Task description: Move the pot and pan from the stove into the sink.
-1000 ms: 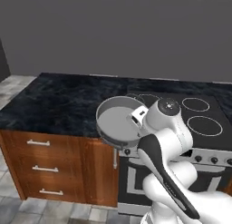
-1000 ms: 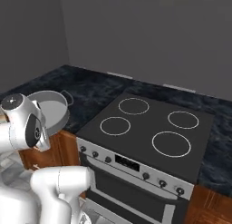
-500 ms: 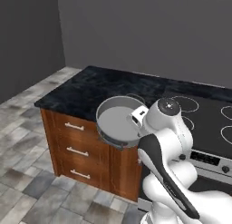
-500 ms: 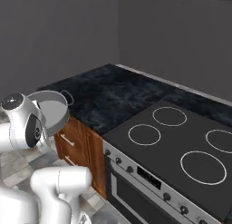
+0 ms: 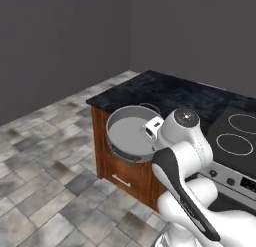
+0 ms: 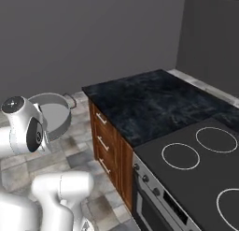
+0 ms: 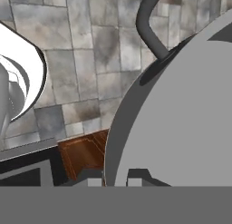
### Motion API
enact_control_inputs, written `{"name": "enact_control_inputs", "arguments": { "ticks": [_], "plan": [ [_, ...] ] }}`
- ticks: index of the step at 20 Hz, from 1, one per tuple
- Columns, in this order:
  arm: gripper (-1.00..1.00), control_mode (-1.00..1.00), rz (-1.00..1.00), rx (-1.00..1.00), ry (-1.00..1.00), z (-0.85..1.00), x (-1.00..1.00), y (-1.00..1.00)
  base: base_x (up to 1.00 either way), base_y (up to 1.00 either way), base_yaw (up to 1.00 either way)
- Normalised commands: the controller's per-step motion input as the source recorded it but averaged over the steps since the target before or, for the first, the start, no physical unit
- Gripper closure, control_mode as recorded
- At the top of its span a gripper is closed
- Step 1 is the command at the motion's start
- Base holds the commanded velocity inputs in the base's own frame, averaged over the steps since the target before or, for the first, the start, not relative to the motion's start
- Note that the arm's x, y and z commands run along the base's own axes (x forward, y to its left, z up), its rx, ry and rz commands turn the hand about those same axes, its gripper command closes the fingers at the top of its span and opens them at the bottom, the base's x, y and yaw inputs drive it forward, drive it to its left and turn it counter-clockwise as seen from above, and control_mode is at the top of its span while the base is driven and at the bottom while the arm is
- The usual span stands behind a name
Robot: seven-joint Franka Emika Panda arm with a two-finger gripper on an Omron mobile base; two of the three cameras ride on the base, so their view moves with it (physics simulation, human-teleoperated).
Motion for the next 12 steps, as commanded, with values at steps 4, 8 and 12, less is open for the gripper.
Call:
{"name": "enact_control_inputs", "arguments": {
  "ticks": [4, 8, 12],
  "plan": [
    [1.00, 1.00, 0.00, 0.00, 0.00, 0.00, 0.00, 0.00, -0.07, 0.00, 0.50],
    [1.00, 1.00, 0.00, 0.00, 0.00, 0.00, 0.00, 0.00, -0.05, 0.00, 0.50],
    [1.00, 1.00, 0.00, 0.00, 0.00, 0.00, 0.00, 0.00, -0.03, 0.00, 0.50]
  ]
}}
